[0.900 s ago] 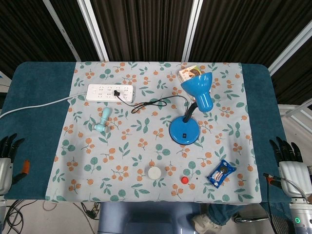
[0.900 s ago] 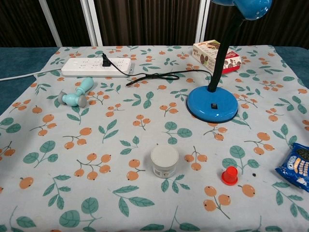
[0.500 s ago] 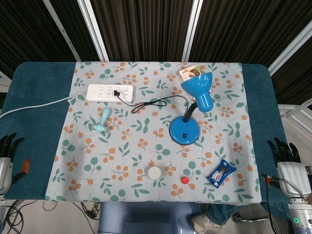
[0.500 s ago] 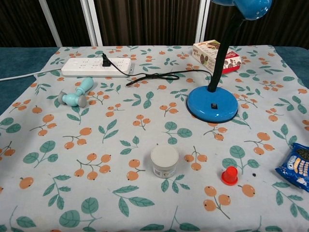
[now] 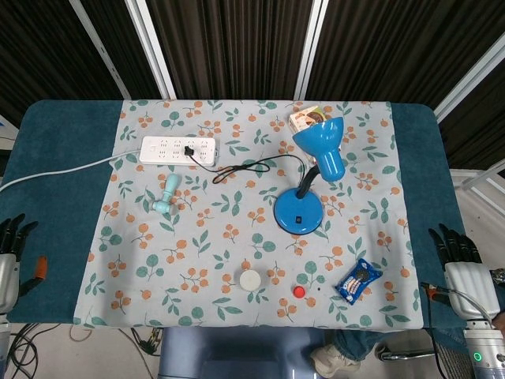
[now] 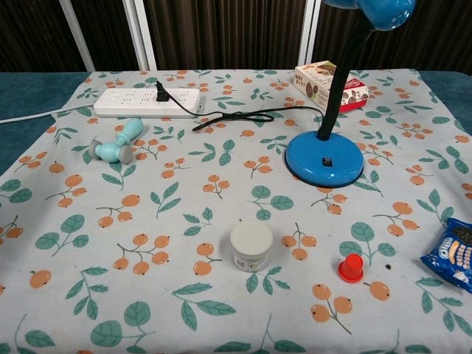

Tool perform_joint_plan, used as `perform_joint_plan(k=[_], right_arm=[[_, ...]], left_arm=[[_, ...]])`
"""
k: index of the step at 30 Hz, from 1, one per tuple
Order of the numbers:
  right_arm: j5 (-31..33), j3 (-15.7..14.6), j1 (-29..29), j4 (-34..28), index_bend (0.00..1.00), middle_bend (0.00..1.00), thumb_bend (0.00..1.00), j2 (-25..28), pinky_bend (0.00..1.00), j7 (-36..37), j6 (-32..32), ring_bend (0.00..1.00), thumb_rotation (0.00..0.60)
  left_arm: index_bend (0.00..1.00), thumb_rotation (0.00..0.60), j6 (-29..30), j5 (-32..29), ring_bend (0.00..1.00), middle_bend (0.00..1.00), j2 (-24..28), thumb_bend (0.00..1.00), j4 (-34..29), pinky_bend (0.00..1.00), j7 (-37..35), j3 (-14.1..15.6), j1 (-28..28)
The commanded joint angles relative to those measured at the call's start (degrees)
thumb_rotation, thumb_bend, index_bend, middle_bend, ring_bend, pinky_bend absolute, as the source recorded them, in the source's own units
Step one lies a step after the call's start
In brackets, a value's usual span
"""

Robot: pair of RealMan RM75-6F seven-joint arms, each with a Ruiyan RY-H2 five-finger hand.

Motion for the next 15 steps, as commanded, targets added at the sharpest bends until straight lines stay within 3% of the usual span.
perform_joint_plan(k=[1,6,9,15], right_arm=[[-0.79,-0.18,0.21,0.09,0.0,0.05,0.21,-0.18,0.26,3.05,-0.18,0.13,0.6],[-1.45,-1.4,1.45,-0.85,0.0,0.1,0.22,0.56,0.37,5.1,-3.64,0.17,0.6],[2.19,-0.6,5.89,-2.48,0.0,0.15,0.24,0.87,0.43,4.55,-12.85,0.2,0.6],[3.94,0.81,10.93,-2.38,0.0,0.31,0.33,-0.77,0.53,2.16,-19.57,0.37,0.6]], left_arm=[[0.17,0.6,-0.16,-0.06,0.04,0.07,0.11,0.44,-0.18,0.13,0.12,0.08,0.01],[0.16,0.6,-0.42,-0.51,0.04,0.07,0.21,0.44,-0.58,0.13,0.35,-0.02,0.02],[0.16,0.6,-0.17,-0.9,0.04,0.07,-0.15,0.44,-0.82,0.13,1.07,-0.23,0.11],[0.15,0.6,-0.27,-1.25,0.04,0.06,-0.24,0.44,-1.01,0.13,1.3,-0.32,0.14]])
